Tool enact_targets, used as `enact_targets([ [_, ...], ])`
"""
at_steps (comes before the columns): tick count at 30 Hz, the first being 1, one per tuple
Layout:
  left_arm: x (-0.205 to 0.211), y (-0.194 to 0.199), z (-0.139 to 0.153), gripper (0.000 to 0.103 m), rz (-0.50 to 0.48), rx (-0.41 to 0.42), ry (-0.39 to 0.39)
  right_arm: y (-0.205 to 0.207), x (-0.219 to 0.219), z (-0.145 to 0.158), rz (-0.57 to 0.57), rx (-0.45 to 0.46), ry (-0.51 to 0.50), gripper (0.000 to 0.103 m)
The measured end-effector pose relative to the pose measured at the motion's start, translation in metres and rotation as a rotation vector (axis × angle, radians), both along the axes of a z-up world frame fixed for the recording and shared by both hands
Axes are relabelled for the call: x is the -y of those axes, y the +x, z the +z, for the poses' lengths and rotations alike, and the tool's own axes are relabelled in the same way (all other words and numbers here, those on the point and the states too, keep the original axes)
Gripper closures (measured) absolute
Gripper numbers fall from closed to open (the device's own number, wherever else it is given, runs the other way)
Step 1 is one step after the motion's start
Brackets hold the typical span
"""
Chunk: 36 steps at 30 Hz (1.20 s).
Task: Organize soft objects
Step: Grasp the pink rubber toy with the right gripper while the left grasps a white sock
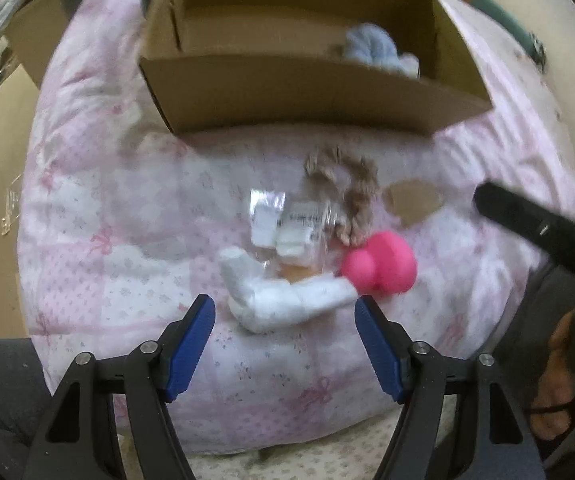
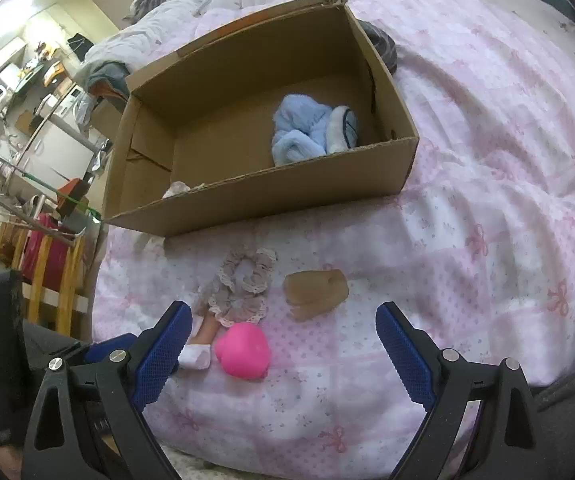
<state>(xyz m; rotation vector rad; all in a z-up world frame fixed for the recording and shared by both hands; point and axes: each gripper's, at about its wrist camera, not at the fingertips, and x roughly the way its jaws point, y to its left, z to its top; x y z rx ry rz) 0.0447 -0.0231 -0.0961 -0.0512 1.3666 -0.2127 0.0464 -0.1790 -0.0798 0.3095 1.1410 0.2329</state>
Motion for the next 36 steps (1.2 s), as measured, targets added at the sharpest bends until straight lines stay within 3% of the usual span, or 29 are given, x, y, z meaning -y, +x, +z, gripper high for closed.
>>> enact_targets([
  [8, 0.021, 0.01, -0.013, 0.033, -0.039, 0.006, 0.065, 0.003, -0.005, -0.004, 0.003, -0.013, 0.002, 0.004],
  [12, 0.025, 0.012, -0.017, 0.033, -0.038, 0.004, 0.054, 0.003, -0.008, -0.005, 0.008, -0.013, -0.002, 0.004],
  [15, 0.021, 0.023, -0.019, 0.045, -0.029, 0.016, 0.048, 0.003, -0.007, -0.005, 0.007, -0.014, -0.001, 0.004],
  [17, 0.017, 0.025, -0.018, 0.048, -0.02, 0.021, 0.04, 0.004, -0.006, -0.005, 0.002, -0.017, 0.003, 0.004],
  [19, 0.012, 0.025, -0.017, 0.069, -0.011, 0.011, 0.024, 0.004, -0.006, -0.006, -0.001, -0.019, 0.005, 0.004],
  [20, 0.009, 0.025, -0.017, 0.072, -0.006, 0.001, 0.009, 0.003, -0.006, -0.006, -0.001, -0.02, 0.003, 0.004],
  [30, -0.013, 0.012, 0.015, 0.079, 0.043, 0.085, -0.017, 0.006, -0.005, -0.011, -0.001, -0.035, 0.001, 0.004],
  [36, -0.045, 0.01, 0.031, 0.079, 0.186, 0.162, 0.019, 0.006, -0.019, -0.018, 0.067, -0.062, -0.001, 0.004],
])
